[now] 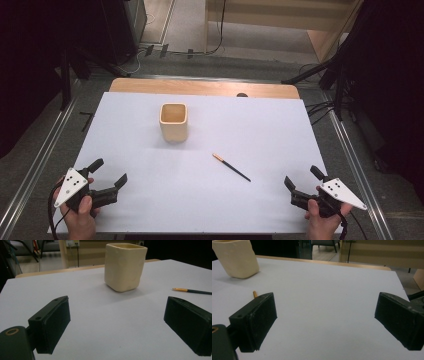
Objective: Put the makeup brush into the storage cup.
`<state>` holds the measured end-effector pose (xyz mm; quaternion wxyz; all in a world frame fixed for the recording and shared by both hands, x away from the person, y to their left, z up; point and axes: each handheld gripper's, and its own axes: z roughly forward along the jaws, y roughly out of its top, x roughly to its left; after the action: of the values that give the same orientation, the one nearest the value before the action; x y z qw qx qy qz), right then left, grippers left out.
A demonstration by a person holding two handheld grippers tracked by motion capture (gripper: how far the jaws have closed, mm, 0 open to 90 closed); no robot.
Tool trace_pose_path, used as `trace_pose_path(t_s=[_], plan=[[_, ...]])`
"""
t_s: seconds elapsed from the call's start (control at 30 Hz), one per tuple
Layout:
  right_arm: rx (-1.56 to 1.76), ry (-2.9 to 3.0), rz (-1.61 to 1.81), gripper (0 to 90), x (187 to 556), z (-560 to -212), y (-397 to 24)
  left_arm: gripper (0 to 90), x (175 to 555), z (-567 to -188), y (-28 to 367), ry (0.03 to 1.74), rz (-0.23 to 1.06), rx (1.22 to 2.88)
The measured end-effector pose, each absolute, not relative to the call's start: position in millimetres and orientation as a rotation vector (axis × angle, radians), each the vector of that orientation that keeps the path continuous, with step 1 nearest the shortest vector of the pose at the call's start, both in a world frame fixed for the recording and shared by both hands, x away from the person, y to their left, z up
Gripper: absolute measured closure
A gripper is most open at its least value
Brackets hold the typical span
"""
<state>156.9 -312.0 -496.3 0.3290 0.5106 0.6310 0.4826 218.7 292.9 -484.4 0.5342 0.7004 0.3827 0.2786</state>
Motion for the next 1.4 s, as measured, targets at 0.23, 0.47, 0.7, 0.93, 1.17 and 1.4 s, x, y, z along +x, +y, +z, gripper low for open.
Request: trace_pose_path(t_s=[0.23, 0.47, 0.7, 0.93, 1.17, 1.4], plan=[[1.333, 1.690, 1.267, 6.8, 158, -492, -306, 7.7, 219, -485, 288, 0.901, 0.662, 1.682], [1.312, 1.761, 1.238, 7.6, 166, -479, -292, 7.7, 217, -484, 286, 0.892, 0.676, 1.694], [1.288, 1.837, 1.233, 8.1, 178, -468, -274, 7.7, 216, -484, 287, 0.893, 0.675, 1.688], [1.247, 1.936, 1.224, 11.5, 201, -455, -248, 7.7, 216, -484, 287, 0.886, 0.670, 1.691], [1.264, 2.047, 1.184, 14.4, 223, -448, -231, 7.7, 216, -484, 288, 0.882, 0.667, 1.691], [1.235, 2.134, 1.104, 20.7, 237, -440, -217, 7.7, 216, -483, 288, 0.881, 0.668, 1.692]])
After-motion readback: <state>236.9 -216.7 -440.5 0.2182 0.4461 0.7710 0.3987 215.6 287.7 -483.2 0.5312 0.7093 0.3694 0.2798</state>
